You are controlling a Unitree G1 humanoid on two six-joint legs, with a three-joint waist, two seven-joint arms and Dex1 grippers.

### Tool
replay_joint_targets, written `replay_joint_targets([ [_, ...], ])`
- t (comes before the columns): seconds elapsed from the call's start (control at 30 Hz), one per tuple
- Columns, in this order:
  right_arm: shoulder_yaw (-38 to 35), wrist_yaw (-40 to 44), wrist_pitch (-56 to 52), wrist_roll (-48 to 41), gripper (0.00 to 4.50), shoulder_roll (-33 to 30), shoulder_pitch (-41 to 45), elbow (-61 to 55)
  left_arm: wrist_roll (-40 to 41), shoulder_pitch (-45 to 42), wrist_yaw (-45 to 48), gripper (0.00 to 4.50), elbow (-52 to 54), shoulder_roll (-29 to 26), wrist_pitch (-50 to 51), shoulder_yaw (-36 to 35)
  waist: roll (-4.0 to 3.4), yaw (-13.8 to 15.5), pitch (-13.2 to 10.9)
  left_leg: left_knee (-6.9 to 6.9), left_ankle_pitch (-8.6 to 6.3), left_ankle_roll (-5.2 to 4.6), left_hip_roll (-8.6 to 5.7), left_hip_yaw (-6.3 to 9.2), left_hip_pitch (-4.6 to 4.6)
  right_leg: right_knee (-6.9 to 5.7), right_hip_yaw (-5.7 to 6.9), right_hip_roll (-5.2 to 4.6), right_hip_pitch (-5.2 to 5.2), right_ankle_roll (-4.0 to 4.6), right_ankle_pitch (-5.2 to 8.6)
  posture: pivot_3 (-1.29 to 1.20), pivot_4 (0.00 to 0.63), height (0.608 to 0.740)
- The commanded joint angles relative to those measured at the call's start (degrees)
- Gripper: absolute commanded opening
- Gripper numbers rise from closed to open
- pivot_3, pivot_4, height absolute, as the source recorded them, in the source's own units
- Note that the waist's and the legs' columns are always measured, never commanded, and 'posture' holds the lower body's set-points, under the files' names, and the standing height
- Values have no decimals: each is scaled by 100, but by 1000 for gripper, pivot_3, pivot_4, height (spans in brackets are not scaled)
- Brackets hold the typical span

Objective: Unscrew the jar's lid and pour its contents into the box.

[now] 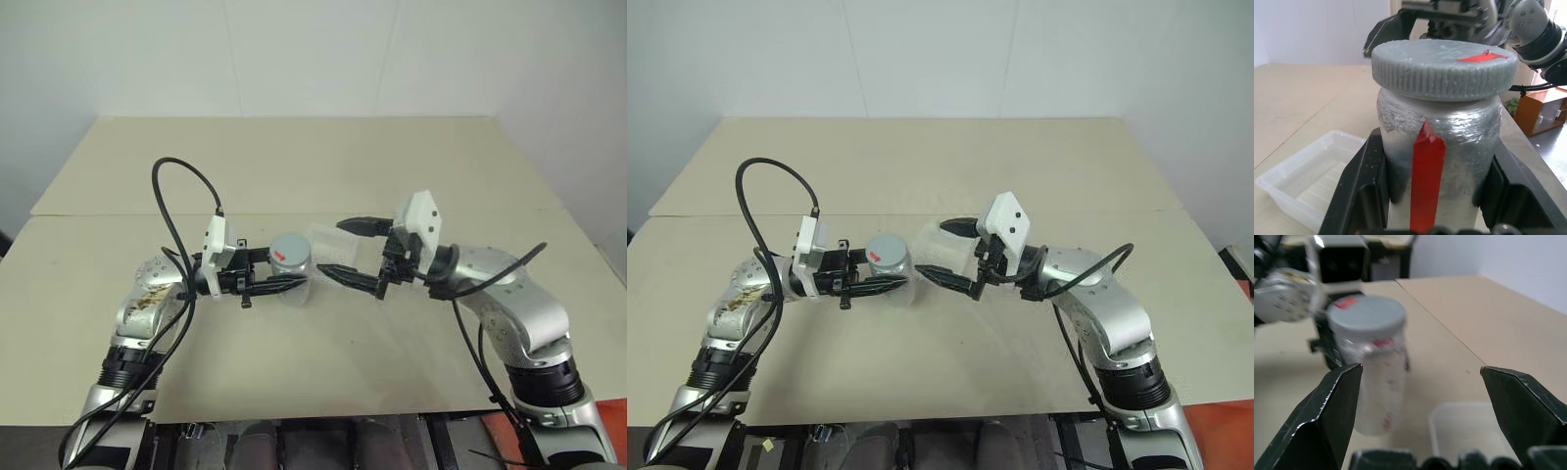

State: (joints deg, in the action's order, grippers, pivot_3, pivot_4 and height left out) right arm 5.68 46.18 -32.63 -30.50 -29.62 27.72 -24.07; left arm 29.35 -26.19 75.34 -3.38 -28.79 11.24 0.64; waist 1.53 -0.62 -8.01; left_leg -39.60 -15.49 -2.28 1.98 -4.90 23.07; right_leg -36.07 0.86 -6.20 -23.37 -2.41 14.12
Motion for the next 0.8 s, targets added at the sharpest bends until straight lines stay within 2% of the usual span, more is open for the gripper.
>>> replay_joint_targets([
  [0.03, -18, -72, 14, -108, 4476, 144, 124, -225, 33, -134, 38, 1940, 5, 34, -91, 2, 0, -4, 0, -1, 0, 0, 0, 0, -1, -1, 0, 0, 0, 0, 0, 0, 150, 740],
  [0.8, 622, -236, 36, 292, 4476, 818, 738, 115, -4, -159, 99, 1940, -22, 96, -127, 76, 0, -5, 0, -14, -3, -5, 0, 2, 10, -1, 5, 0, 0, 0, 0, 0, 150, 740],
])
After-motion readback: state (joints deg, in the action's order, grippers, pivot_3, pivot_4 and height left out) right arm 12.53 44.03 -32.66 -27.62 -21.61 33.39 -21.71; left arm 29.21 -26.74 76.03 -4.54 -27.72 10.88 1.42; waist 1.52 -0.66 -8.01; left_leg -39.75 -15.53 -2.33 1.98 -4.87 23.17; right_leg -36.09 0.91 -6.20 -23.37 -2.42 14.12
